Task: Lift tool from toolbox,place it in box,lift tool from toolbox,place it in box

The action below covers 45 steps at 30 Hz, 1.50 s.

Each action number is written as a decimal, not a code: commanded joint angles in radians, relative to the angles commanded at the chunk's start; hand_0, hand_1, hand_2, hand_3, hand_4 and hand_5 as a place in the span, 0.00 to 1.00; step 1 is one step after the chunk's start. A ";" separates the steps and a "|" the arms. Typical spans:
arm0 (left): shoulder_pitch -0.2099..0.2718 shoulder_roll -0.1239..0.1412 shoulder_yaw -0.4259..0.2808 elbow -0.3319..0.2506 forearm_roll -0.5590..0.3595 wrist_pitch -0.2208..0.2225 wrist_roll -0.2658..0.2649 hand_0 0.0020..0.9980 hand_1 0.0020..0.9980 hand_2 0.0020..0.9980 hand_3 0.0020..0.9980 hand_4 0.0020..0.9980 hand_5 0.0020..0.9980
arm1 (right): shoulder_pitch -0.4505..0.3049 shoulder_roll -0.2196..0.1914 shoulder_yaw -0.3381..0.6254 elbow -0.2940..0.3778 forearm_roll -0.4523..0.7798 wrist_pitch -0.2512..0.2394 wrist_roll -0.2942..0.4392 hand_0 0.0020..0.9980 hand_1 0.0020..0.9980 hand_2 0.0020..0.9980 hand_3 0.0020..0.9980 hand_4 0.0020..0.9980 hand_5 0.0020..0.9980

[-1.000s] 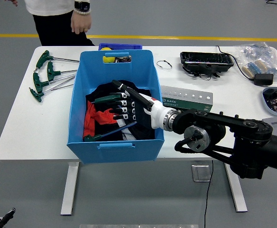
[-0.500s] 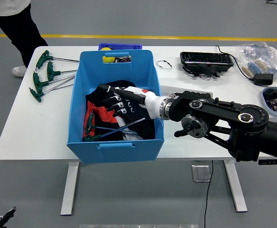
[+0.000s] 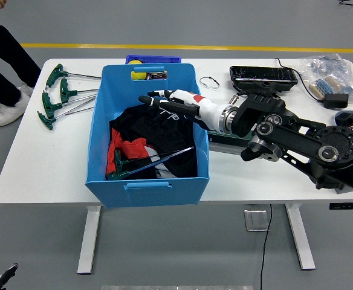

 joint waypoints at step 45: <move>0.038 -0.005 0.020 0.000 0.001 0.004 0.012 0.86 0.87 0.89 0.68 0.68 0.67 | -0.730 -0.297 0.643 0.092 -0.377 -0.233 0.626 0.87 0.83 0.87 0.90 1.00 0.78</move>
